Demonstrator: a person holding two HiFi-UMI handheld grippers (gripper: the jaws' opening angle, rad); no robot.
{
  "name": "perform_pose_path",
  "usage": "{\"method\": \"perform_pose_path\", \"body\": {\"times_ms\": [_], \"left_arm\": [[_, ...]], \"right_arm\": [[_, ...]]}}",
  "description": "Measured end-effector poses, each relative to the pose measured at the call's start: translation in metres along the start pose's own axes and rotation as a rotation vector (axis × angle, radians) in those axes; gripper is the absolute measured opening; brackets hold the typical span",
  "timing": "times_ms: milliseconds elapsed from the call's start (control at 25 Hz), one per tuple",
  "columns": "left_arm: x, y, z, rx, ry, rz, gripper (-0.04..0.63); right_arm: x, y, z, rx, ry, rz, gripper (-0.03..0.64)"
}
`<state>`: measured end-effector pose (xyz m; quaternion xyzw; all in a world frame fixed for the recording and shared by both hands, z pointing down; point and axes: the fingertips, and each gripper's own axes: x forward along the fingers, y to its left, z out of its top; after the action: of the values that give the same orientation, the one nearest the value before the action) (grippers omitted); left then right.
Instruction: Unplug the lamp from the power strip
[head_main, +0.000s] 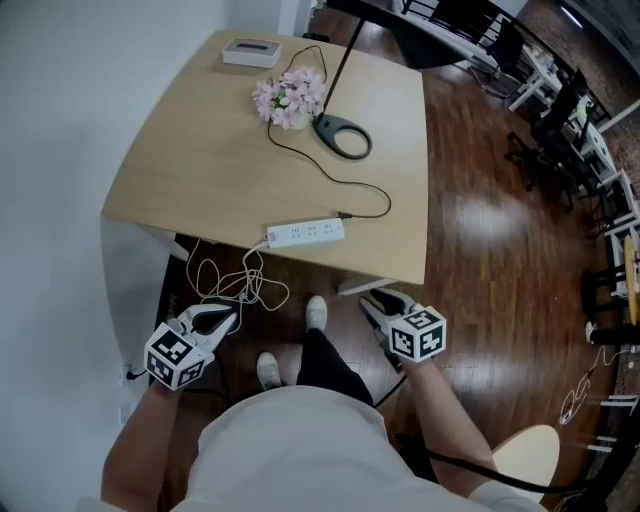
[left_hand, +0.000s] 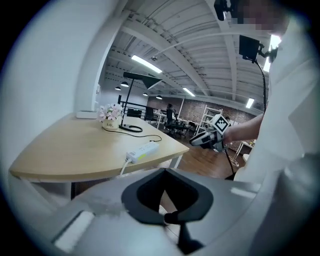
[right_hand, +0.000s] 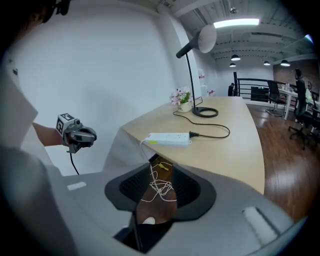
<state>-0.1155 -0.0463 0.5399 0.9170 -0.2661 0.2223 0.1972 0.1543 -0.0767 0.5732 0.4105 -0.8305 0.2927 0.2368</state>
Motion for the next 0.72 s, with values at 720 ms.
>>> {"method": "perform_pose_path", "body": {"times_ms": [720], "left_arm": [[-0.136,-0.181,-0.01,0.066,-0.152,0.11,0.005]], "right_arm": [[-0.208,0.163,-0.105,-0.14,-0.209,0.059,0.14]]}}
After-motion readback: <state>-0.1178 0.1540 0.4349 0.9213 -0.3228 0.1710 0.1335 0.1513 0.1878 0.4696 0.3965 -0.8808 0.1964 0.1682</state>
